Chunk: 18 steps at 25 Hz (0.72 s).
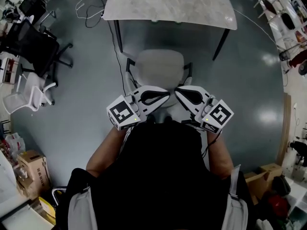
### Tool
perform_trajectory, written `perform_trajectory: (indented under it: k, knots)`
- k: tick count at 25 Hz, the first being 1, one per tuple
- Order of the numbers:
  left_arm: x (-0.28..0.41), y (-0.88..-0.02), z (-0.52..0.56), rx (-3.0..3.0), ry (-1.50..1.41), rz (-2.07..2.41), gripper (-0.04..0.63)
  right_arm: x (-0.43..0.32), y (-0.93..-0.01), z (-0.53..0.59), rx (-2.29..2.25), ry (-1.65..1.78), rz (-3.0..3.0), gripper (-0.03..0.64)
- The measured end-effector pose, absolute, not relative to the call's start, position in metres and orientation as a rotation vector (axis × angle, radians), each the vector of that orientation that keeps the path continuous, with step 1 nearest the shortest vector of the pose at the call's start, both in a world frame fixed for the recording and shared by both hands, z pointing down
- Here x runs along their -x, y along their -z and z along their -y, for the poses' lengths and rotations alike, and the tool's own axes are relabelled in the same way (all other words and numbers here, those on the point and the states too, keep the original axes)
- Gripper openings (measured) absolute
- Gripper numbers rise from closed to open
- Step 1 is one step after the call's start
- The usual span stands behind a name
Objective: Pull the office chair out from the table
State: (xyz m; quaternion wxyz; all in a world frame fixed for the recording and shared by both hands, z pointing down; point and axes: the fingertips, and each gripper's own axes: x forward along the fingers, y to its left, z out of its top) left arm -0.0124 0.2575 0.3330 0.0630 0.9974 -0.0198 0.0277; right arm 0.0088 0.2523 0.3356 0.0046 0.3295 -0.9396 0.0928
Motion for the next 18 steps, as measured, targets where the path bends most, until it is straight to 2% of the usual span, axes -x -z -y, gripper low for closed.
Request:
perform_trajectory:
  k: [18]
  knots:
    - [0.009, -0.347, -0.286, -2.967, -0.077, -0.067, 0.012, -0.018, -0.358, -0.269, -1.085, -0.326, 2.889, 0.018]
